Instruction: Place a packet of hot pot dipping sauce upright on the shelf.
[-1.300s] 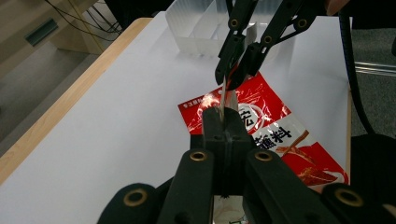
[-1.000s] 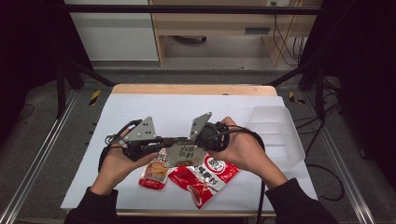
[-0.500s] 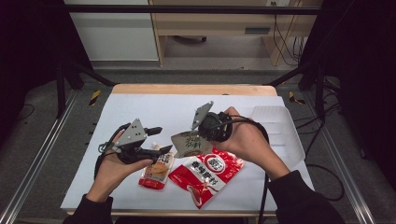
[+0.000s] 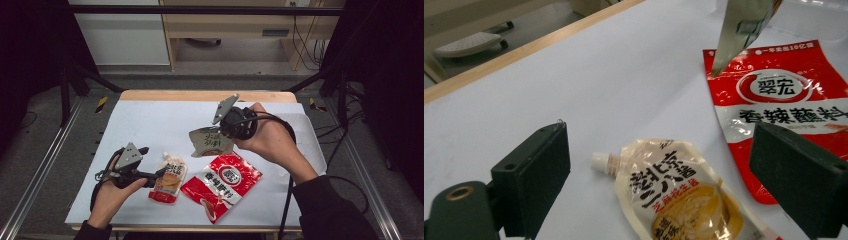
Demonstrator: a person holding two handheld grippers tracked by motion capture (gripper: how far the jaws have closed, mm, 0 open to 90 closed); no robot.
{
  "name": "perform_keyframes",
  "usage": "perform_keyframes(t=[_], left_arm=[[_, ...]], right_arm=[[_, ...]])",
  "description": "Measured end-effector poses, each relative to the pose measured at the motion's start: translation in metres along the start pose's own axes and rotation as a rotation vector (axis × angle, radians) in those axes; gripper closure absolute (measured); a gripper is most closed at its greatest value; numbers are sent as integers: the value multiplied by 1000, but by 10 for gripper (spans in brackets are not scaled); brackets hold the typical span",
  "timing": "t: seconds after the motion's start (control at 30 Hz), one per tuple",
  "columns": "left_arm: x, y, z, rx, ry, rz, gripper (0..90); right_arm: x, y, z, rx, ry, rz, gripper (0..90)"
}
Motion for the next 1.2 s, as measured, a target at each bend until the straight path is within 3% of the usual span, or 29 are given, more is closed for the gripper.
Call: perform_keyframes(t=[0.1, 0.17, 0.37, 0.67, 0.73, 1.2], left_arm=[[3, -10, -2, 0, 23, -8, 83], [9, -19, -4, -3, 40, -34, 75], [25, -31, -11, -27, 86, -72, 60], [37, -37, -20, -36, 167, -72, 57], [39, -39, -21, -42, 169, -90, 58], [48, -42, -23, -27, 215, -110, 58]], right_arm=[[-7, -4, -6, 2, -22, 17, 900], [-10, -6, -10, 1, -31, 23, 900], [-22, -19, -25, -5, -55, 50, 900], [-39, -46, -41, -2, -98, 91, 900], [-41, -49, -43, -1, -102, 100, 900], [-63, -83, -62, -9, -171, 171, 900]])
Point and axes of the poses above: each handheld gripper's, and its own axes: z roughly forward along the jaws, y roughly out of its top, x roughly to its left, the point moved 6 cm from there along z, roughly forward along the jaws, and after that the axes turned 13 degrees about -y, right-handed, at the moved point
